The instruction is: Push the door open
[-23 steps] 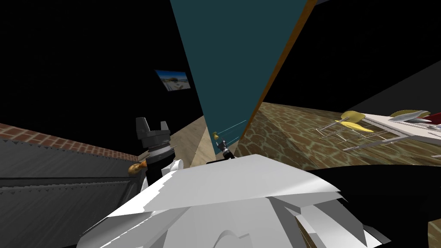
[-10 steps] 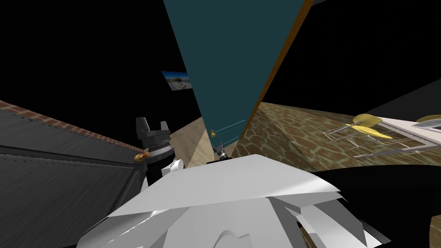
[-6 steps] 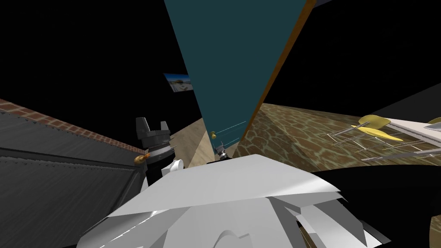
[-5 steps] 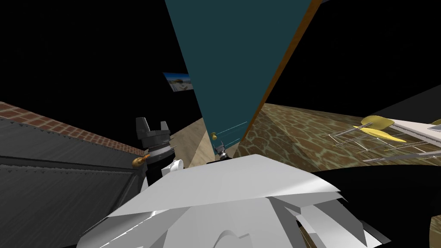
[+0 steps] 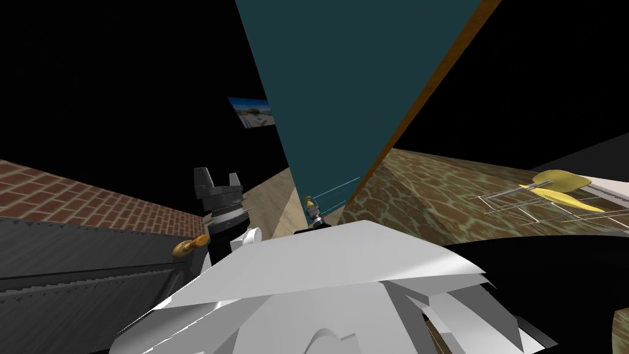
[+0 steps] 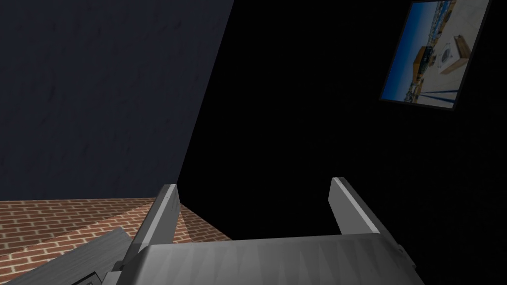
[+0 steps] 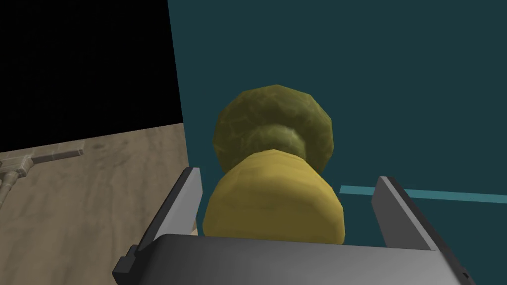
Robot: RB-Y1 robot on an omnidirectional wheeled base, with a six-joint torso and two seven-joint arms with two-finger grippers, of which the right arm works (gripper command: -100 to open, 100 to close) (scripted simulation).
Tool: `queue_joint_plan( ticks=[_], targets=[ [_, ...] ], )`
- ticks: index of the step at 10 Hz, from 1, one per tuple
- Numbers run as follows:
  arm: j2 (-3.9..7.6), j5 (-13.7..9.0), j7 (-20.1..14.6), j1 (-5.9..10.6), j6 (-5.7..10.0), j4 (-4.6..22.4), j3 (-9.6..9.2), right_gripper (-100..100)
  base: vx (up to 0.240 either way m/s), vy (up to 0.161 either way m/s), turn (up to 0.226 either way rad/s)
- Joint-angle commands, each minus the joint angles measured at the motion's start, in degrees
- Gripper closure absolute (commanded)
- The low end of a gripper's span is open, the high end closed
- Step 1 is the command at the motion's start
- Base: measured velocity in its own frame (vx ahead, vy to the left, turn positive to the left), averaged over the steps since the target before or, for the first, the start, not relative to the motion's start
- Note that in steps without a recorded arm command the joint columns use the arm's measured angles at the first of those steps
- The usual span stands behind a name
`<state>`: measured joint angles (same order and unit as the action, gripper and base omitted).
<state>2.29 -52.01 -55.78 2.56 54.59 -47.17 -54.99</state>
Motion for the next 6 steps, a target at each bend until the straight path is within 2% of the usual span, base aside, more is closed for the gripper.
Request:
queue_joint_plan(
  ticks=[1, 6],
  targets=[
    [0.05, 0.01, 0.02, -0.05, 0.02, -0.01, -0.03, 100, -0.006, -0.001, 0.019],
    [0.05, 0.01, 0.02, -0.05, 0.02, -0.01, -0.03, 100, -0.015, -0.004, 0.000]
  ],
)
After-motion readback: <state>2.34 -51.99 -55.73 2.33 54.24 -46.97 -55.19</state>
